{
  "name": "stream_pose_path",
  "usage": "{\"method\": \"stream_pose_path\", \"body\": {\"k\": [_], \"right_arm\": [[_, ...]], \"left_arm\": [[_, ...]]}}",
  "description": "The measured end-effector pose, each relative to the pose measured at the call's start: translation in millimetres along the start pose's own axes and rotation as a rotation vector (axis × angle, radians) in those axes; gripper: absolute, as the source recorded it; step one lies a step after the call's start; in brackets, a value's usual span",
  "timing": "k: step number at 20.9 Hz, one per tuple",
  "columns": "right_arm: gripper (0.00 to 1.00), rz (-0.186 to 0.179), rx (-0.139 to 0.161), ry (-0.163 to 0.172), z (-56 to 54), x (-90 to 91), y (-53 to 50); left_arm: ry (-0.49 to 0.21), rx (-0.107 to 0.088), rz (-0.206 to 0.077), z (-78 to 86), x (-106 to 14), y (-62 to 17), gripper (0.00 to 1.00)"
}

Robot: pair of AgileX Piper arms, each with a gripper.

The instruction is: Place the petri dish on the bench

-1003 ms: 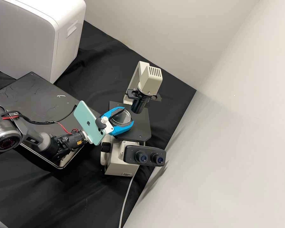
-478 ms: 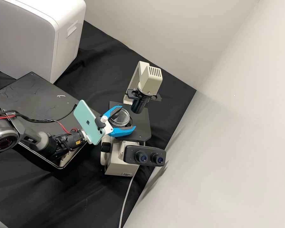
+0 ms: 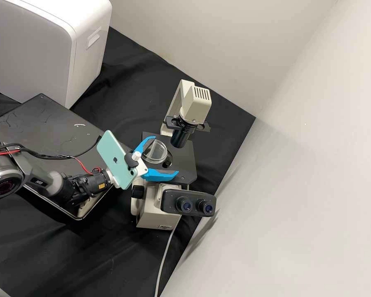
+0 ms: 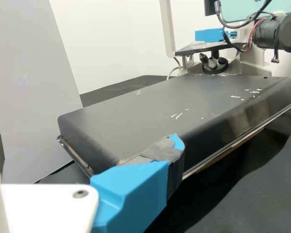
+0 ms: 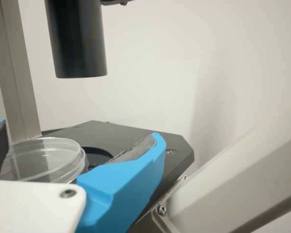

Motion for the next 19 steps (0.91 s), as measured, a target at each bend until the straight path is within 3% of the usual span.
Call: {"method": "stream_pose_path", "body": {"k": [10,16,19], "right_arm": [[1.0,0.014,-0.002,0.006,-0.6,-13.5,12.3],[1.0,0.067,0.003,0.043,-1.9,-22.1,16.2],[1.0,0.077,0.028,0.046,-2.2,-22.1,17.2]], "left_arm": [[0.001,-0.007,-0.007,0.3,0.5,-1.5,1.0],[0.003,0.001,-0.015,0.5,1.1,-3.1,1.0],[0.003,0.001,-0.015,0.5,1.1,-3.2,1.0]]}}
